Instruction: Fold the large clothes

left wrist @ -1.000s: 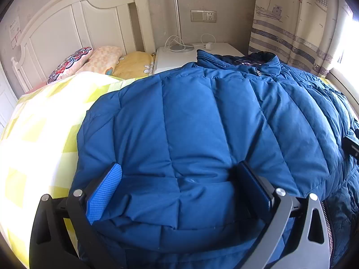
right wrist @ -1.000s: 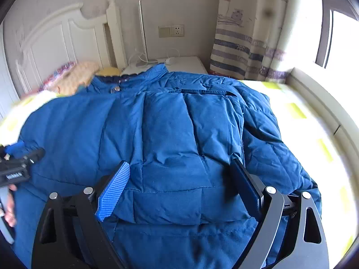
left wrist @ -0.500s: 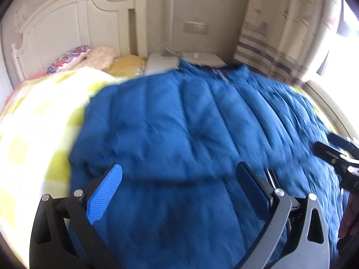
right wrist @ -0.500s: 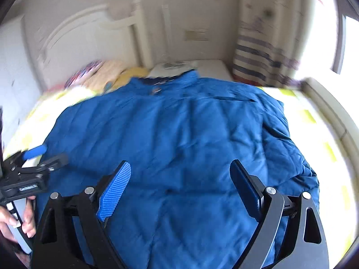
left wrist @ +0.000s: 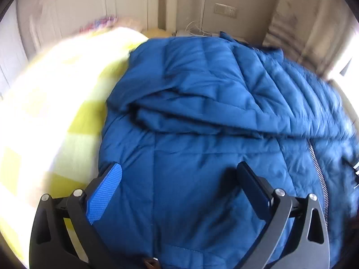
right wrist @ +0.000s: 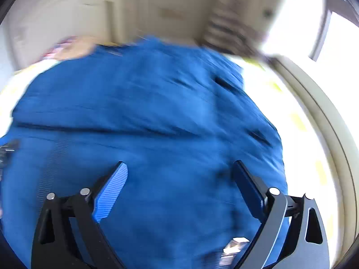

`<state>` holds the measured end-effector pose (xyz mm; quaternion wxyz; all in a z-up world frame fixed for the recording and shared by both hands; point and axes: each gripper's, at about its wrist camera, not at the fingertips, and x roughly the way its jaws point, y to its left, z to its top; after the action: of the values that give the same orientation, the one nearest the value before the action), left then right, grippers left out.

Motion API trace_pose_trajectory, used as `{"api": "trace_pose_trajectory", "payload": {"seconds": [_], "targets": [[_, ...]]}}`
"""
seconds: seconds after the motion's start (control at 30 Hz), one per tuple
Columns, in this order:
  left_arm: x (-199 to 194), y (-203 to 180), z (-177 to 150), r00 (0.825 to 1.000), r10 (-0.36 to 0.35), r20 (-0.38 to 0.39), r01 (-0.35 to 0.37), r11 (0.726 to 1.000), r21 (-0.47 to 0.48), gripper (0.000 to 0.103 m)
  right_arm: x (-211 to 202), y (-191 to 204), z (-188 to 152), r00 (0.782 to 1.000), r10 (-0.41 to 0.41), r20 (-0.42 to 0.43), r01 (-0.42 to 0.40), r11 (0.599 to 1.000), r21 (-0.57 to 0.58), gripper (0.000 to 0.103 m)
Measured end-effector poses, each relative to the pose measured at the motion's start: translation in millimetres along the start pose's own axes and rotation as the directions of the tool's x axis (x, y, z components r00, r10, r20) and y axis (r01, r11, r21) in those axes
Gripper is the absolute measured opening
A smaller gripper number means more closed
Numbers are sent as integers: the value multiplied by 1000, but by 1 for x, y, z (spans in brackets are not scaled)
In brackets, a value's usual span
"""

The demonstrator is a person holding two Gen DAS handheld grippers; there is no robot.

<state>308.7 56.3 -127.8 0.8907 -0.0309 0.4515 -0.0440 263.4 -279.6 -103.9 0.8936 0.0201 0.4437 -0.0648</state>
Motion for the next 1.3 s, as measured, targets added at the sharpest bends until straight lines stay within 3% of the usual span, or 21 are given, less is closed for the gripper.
{"api": "trace_pose_trajectory", "payload": {"seconds": [0.03, 0.07, 0.23, 0.27, 0.33, 0.43, 0.47, 0.5, 0.53, 0.7, 0.8, 0.9, 0.97, 1.03, 1.17, 1.23, 1.3], "targets": [[-1, 2, 0, 1000, -11, 7, 11, 1000, -4, 101, 4, -16, -2, 996, 88, -14, -87, 994, 73, 95], [1, -2, 0, 1000, 5, 2, -5, 1000, 8, 101, 2, -23, -2, 994, 109, -3, -108, 989, 104, 95], [-9, -23, -2, 990, 136, 25, -137, 988, 71, 101, -14, 0, -5, 999, 32, 43, -33, 999, 16, 96], [-17, -27, -4, 991, 126, 39, -128, 989, 71, 101, -23, 4, -7, 996, 49, 69, -49, 999, 3, 96], [-40, -40, -11, 997, 13, 75, -21, 995, 99, 101, -43, 15, -14, 986, 116, 116, -111, 993, -46, 96], [-45, -66, -22, 995, -73, 73, 59, 983, 176, 101, -46, 42, -25, 980, 178, 83, -165, 975, -149, 96], [-34, -79, -29, 996, -81, 44, 70, 973, 222, 101, -41, 50, -27, 981, 186, 57, -174, 970, -172, 97], [-22, -86, -36, 998, -55, 11, 51, 966, 255, 101, -27, 64, -35, 986, 167, -5, -164, 961, -221, 98], [-13, -91, -39, 1000, -29, 1, 28, 962, 272, 101, -22, 69, -38, 990, 139, -11, -138, 961, -238, 98], [-14, -82, -31, 998, -62, -9, 62, 971, 233, 101, -29, 60, -38, 990, 138, -9, -137, 968, -211, 98], [-31, -65, -31, 998, -12, 59, 1, 982, 191, 101, -35, 46, -34, 995, 98, 37, -90, 980, -177, 98], [-46, -35, -31, 988, 74, 136, -86, 993, 85, 101, -39, 10, -37, 998, 24, 56, -19, 996, -89, 98], [-37, -6, -28, 991, 107, 85, -105, 994, -28, 101, -32, -16, -40, 999, -10, 30, 10, 1000, 4, 98], [-18, 17, -24, 998, 68, -16, -70, 989, -127, 100, -23, -41, -41, 998, 58, -4, -57, 991, 123, 98], [-32, 0, -24, 993, 120, 18, -119, 990, -72, 100, -38, -36, -43, 998, 26, 49, -30, 996, 89, 98], [-55, -26, -33, 985, 144, 93, -147, 989, 20, 101, -57, -16, -50, 993, 66, 95, -67, 998, 7, 98], [-71, -44, -47, 987, 97, 126, -111, 988, 109, 101, -71, 5, -60, 988, 110, 108, -102, 992, -78, 98]]}}
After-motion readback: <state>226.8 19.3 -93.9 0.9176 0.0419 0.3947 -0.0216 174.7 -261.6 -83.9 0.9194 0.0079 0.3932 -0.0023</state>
